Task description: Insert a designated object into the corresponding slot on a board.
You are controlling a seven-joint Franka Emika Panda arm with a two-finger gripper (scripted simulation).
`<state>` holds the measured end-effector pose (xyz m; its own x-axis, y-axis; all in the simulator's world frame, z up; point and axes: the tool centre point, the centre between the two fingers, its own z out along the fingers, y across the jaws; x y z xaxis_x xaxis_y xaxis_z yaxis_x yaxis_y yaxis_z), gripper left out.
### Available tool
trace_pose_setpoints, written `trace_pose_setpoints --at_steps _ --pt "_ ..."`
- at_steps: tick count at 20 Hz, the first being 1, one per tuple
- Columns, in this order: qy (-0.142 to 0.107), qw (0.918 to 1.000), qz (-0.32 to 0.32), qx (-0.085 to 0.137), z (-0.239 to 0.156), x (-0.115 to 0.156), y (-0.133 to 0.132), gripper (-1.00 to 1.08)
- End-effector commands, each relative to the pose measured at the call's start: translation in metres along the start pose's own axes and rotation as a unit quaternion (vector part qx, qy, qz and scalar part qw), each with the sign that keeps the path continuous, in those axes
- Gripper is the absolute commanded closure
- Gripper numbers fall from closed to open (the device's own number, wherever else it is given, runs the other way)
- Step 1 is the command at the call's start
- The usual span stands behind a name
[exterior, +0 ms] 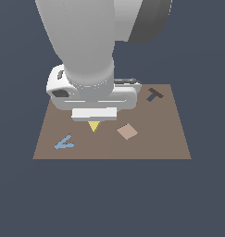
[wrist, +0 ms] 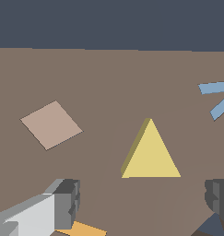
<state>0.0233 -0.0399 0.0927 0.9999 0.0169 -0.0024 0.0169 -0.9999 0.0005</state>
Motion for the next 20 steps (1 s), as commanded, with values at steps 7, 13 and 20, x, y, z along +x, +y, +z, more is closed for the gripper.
trace_pose_setpoints --at_steps 7,13,20 --pt "0.001 1.0 -0.004 0.0 0.038 0.013 0.018 -0.92" --pt "0.001 1.0 -0.004 0.0 0.042 0.014 0.02 -0.92" --pt "0.001 1.0 -0.004 0.0 0.058 0.016 0.021 -0.92"
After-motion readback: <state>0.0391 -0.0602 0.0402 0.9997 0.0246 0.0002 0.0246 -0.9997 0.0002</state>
